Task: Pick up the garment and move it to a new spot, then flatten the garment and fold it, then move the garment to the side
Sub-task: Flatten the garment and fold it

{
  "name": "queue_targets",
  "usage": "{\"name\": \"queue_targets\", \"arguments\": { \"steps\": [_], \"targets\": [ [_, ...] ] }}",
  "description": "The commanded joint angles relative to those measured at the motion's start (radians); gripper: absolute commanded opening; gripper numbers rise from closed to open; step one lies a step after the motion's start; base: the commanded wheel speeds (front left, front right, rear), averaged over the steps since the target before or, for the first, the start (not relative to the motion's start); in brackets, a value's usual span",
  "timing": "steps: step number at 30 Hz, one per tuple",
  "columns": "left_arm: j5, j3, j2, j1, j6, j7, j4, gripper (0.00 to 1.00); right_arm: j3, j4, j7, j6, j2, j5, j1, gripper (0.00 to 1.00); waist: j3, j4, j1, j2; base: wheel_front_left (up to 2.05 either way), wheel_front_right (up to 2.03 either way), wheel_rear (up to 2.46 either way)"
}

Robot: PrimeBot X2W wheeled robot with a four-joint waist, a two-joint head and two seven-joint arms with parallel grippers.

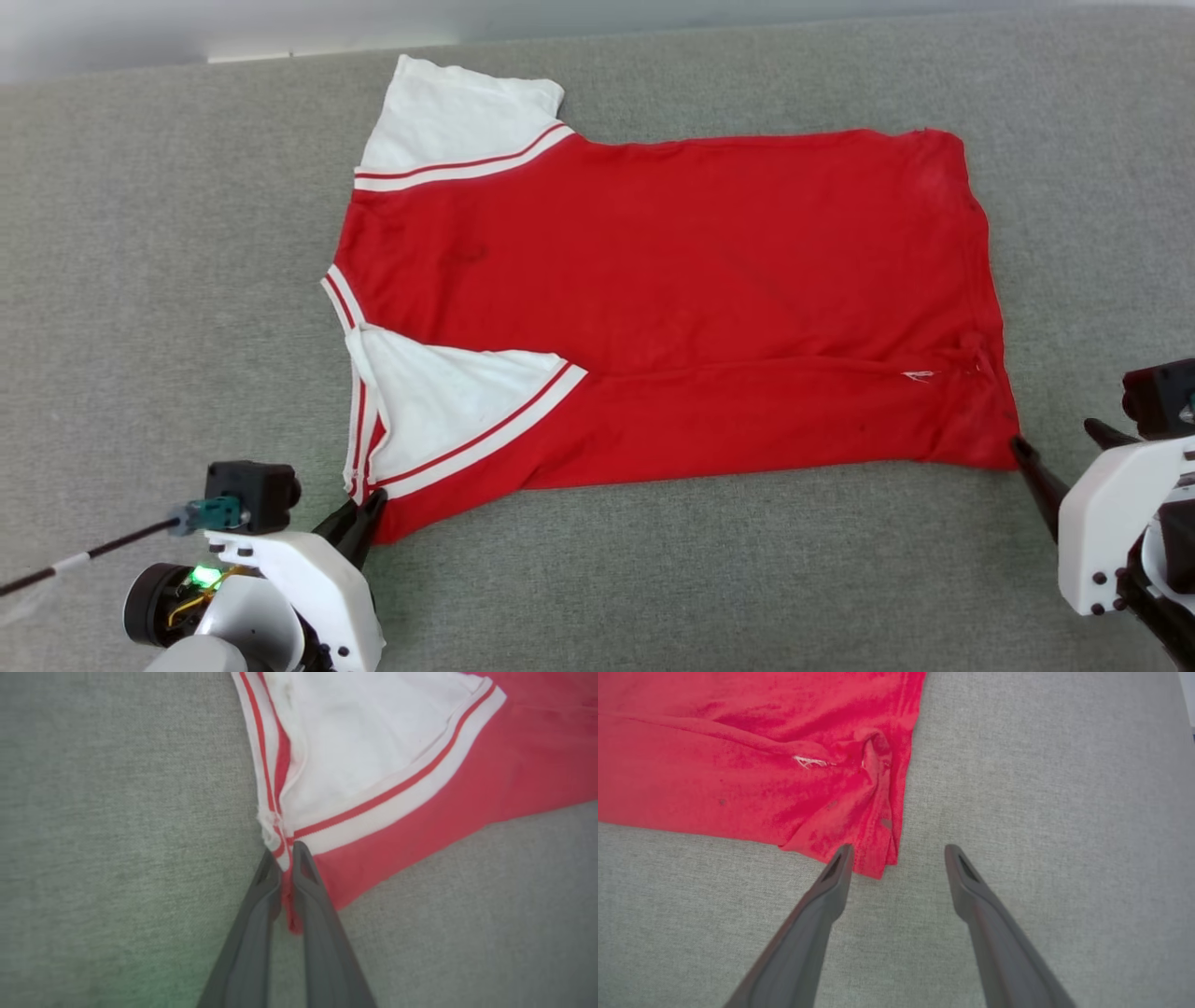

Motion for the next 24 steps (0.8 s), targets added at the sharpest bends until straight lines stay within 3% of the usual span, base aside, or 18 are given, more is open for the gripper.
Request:
{"name": "queue_targets", "arguments": {
  "steps": [1,7,19,20,22,24],
  "targets": [
    [0.020,-0.010,0.004,0.003,-0.004,-0.016,0.004,0.00,0.005,0.025,0.001,-0.001,-0.003,-0.004,-0.018,1.00,-0.016,0.011,0.0000,0.0000,0.00,0.00,0.00],
    [0.062,0.007,0.015,-0.012,0.007,-0.084,-0.095,0.00,0.005,0.131,0.014,-0.001,0.000,-0.008,-0.055,1.00,-0.032,0.043,0.0000,0.0000,0.00,0.00,0.00],
    [0.095,-0.006,0.034,-0.026,0.006,-0.083,-0.181,0.00,0.021,0.341,0.014,-0.001,0.035,-0.027,-0.095,1.00,0.003,0.084,0.0000,0.0000,0.00,0.00,0.00],
    [0.094,-0.006,0.034,-0.025,0.004,-0.083,-0.177,0.00,0.031,0.352,0.017,-0.001,0.033,-0.022,-0.089,0.48,0.006,0.085,0.0000,0.0000,0.00,0.00,0.00],
    [0.090,-0.008,0.028,-0.026,-0.002,-0.089,-0.165,0.00,0.047,0.372,0.016,-0.001,0.026,-0.010,-0.080,0.00,0.007,0.087,0.0000,0.0000,0.00,0.00,0.00],
    [0.098,-0.015,0.033,-0.026,-0.003,-0.085,-0.137,0.00,0.047,0.380,0.010,-0.001,0.012,0.001,-0.070,0.00,0.006,0.088,0.0000,0.0000,0.00,0.00,0.00]
  ]
}}
